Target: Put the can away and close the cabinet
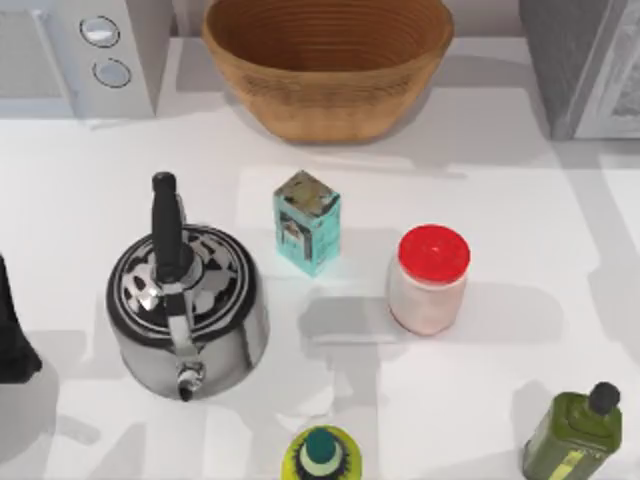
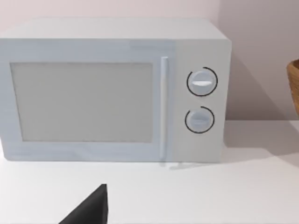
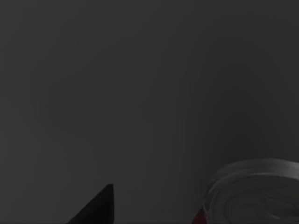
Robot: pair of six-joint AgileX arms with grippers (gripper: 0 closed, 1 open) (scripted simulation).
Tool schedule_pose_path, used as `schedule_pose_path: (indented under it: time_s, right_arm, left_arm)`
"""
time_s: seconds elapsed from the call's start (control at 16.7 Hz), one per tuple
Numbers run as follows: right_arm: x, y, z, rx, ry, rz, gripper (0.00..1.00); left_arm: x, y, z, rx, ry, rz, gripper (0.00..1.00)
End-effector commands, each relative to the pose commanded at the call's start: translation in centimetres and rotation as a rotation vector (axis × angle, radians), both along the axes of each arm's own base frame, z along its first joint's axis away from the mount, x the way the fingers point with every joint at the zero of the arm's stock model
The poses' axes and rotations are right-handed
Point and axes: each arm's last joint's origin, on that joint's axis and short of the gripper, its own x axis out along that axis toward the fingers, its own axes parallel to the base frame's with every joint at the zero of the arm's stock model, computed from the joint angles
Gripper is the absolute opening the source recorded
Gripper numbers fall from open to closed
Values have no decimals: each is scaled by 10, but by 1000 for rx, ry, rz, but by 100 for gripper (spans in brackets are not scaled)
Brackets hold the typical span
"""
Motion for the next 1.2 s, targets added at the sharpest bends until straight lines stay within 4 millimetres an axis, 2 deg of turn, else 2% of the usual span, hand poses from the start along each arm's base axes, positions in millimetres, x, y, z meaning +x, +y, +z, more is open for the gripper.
schedule_pose_path:
  time_s: [0.3,0.42,0.54,0.72,0.9,1.02,1.08,1.2]
  right_arm:
    - [-5,1,4,-1,-12,10,100]
    - [-18,1,13,-3,-39,25,100]
    - [-39,-1,26,-8,-80,42,100]
    - [-89,-8,45,-20,-163,63,100]
    - [-160,-17,53,-33,-258,77,100]
    - [-208,-24,40,-43,-300,83,100]
    - [-228,-26,26,-47,-306,86,100]
    - [-257,-30,-18,-54,-282,91,100]
  left_arm:
    - [0,0,0,0,0,0,100]
    - [0,0,0,0,0,0,100]
    - [0,0,0,0,0,0,100]
    - [0,0,0,0,0,0,100]
    - [0,0,0,0,0,0,100]
    - [0,0,0,0,0,0,100]
    - [0,0,0,0,0,0,100]
    - [0,0,0,0,0,0,100]
